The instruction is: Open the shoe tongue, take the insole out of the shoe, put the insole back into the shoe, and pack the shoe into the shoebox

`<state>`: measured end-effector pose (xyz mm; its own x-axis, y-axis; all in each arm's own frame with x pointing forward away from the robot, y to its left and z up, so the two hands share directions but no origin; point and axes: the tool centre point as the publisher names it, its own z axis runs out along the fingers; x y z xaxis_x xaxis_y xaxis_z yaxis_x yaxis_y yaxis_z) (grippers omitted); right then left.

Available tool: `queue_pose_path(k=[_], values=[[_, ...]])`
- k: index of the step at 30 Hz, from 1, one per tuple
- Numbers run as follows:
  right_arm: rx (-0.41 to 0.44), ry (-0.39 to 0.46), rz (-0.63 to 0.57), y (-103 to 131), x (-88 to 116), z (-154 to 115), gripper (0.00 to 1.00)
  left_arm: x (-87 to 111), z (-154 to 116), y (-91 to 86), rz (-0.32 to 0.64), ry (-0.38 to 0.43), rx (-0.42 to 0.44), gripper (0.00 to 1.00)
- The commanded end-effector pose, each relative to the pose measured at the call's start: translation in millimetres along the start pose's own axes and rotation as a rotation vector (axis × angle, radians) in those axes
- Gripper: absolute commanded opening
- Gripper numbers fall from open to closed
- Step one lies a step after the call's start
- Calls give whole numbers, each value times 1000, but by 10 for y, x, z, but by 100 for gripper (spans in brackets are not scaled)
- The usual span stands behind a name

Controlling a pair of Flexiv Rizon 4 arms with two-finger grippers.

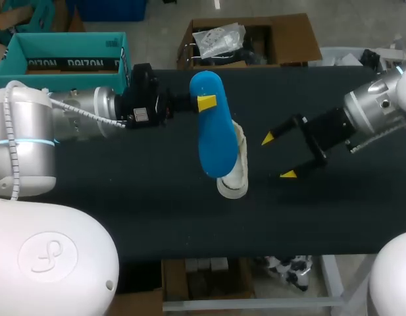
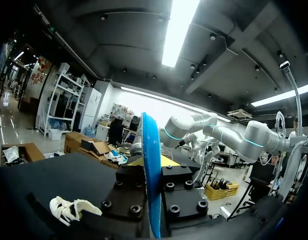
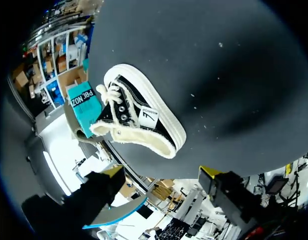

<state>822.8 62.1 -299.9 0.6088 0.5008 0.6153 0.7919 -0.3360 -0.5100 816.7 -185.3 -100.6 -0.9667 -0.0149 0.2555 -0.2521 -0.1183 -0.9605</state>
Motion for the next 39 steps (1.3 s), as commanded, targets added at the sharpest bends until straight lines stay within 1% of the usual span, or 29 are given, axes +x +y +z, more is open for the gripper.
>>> queue_pose_path(k=[1,2,3,4,6,7,8,10,21,23,24,25,28,30,34,35,37,38,39], values=[[19,-2,-1,25,6,-14,100,9,8,-2,-1,-5,-1,0],[19,17,36,45,47,-16,100,9,8,-2,-1,-5,-1,0],[40,14,63,54,83,-4,100,9,8,-2,-1,-5,-1,0],[38,17,101,47,109,6,100,9,8,-2,-1,-5,-1,0],[44,14,224,49,133,14,100,9,8,-2,-1,-5,-1,0],[58,29,307,38,134,25,100,9,8,-2,-1,-5,-1,0],[114,70,424,40,117,15,100,9,8,-2,-1,-5,-1,0],[110,66,486,-61,100,3,100,9,8,-2,-1,-5,-1,0],[110,66,486,-61,100,3,100,9,8,-2,-1,-5,-1,0],[130,124,553,107,177,1,100,9,8,-2,-1,-5,-1,0],[141,136,572,121,223,34,100,9,8,-2,-1,-5,-1,0],[161,169,614,148,243,26,100,9,8,-2,-1,-5,-1,0],[178,190,694,168,270,23,100,9,8,-2,-1,-5,-1,0],[173,171,733,149,295,27,100,9,8,-2,-1,-5,-1,0],[179,168,782,111,323,17,100,9,8,-2,-1,-5,-1,0],[192,161,791,106,326,11,100,9,8,-2,-1,-5,-1,0],[179,160,815,87,333,3,100,9,8,-2,-1,-5,-1,0],[193,154,820,75,336,6,100,9,8,-2,-1,-5,-1,0],[197,157,822,60,338,10,100,-9,19,31,31,-3,2,0]])
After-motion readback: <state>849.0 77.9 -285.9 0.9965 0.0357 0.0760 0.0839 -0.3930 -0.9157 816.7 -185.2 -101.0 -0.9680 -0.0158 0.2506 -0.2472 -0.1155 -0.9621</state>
